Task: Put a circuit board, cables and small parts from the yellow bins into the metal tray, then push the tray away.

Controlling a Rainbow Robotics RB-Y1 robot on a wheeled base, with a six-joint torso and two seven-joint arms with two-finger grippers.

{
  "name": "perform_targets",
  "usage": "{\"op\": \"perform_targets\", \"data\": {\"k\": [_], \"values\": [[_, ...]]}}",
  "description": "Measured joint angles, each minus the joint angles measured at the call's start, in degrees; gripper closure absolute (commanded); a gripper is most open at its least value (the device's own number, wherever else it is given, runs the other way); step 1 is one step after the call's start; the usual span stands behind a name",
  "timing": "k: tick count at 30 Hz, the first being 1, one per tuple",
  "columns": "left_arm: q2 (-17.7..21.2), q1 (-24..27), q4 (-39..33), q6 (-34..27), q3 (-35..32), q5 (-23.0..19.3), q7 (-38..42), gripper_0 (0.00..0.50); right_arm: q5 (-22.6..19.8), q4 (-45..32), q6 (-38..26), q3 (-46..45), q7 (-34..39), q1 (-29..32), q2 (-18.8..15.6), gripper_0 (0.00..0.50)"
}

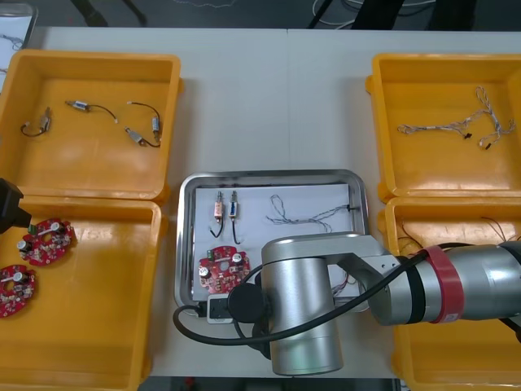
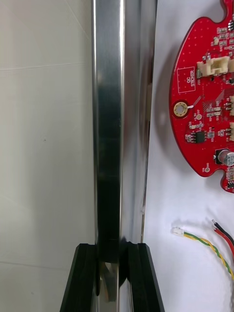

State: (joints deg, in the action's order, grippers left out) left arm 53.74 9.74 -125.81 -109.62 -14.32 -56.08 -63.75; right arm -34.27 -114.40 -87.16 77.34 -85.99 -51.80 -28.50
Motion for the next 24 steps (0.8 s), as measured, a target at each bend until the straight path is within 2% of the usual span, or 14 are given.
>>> {"op": "perform_targets", "data": {"k": [3, 8, 12, 24], "values": [[0.0, 0.0, 0.0, 0.0, 0.0, 0.0, 0.0, 0.000, -0.4, 0.1, 0.0, 0.0, 0.0, -0.6, -0.2, 0.500], [0.0, 0.0, 0.0, 0.0, 0.0, 0.0, 0.0, 0.000, -5.4, 1.5, 0.0, -0.2, -2.8, -3.1, -0.3, 0.500], [0.0, 0.0, 0.0, 0.0, 0.0, 0.0, 0.0, 0.000, -7.8, 3.1, 0.1, -1.2, -4.2, -4.7, -0.3, 0.500], [0.0, 0.0, 0.0, 0.0, 0.0, 0.0, 0.0, 0.000, -9.5, 7.4, 0.5, -4.1, -6.5, -7.4, -0.3, 0.500]]}}
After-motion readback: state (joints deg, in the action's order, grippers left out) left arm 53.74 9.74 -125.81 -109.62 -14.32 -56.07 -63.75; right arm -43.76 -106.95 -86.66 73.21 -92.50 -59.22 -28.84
